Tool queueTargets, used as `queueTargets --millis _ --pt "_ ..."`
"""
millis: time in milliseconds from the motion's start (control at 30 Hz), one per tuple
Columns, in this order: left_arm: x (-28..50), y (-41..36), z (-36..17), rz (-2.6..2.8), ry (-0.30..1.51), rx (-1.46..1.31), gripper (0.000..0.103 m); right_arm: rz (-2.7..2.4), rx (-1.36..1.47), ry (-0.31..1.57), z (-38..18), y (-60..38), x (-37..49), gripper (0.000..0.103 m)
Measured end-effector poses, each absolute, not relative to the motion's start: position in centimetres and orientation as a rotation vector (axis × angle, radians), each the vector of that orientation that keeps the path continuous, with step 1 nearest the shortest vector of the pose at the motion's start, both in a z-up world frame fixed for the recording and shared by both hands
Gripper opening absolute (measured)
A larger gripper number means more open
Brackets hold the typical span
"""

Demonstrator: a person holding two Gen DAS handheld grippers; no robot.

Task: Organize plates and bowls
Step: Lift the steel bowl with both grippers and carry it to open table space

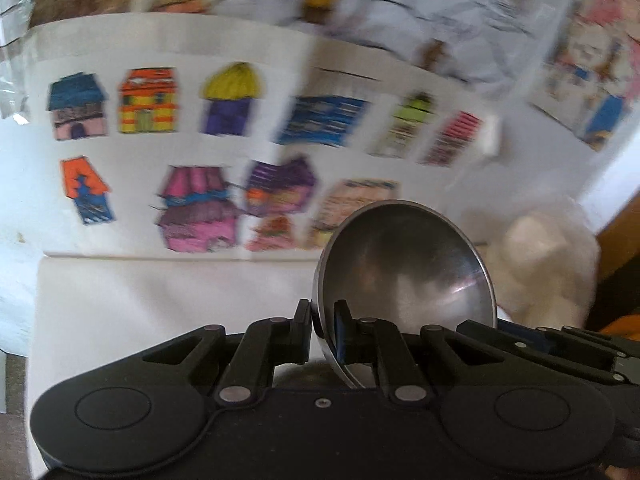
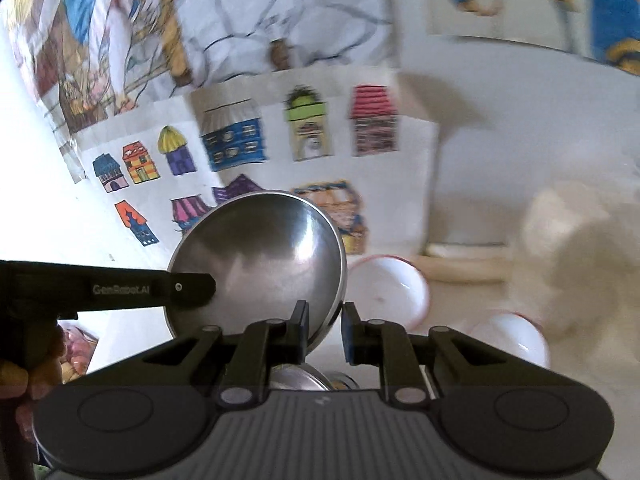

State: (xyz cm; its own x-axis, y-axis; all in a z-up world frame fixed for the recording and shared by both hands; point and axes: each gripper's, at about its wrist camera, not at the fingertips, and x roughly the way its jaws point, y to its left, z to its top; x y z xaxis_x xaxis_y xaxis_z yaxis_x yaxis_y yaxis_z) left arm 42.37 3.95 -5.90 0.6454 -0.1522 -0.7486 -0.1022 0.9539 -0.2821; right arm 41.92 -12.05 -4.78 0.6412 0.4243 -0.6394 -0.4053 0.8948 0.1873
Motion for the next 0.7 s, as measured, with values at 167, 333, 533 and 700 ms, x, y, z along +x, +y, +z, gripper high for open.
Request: queueTargets --millis 167,333,533,700 --pt "40.6 -1.1 -5.8 -0.051 0.9 -0.319 0.012 0.455 0.027 0.749 -5.2 -17.5 39.6 0.019" --pt "38.6 -6.8 -6.4 -0.071 0.937 -0.32 0.013 0.446 0.036 0.777 -6.5 -23.4 37.6 0.019" --pt "36.4 -12.6 -8.7 -0.087 1.021 -0.324 0.014 0.453 0.018 0.853 -9.1 -29.3 36.2 0.019" --pt "34.8 -16.0 -11.0 -0.074 1.093 -0.332 0.015 0.483 -0.012 0.928 -10.7 -32.0 35.4 0.019"
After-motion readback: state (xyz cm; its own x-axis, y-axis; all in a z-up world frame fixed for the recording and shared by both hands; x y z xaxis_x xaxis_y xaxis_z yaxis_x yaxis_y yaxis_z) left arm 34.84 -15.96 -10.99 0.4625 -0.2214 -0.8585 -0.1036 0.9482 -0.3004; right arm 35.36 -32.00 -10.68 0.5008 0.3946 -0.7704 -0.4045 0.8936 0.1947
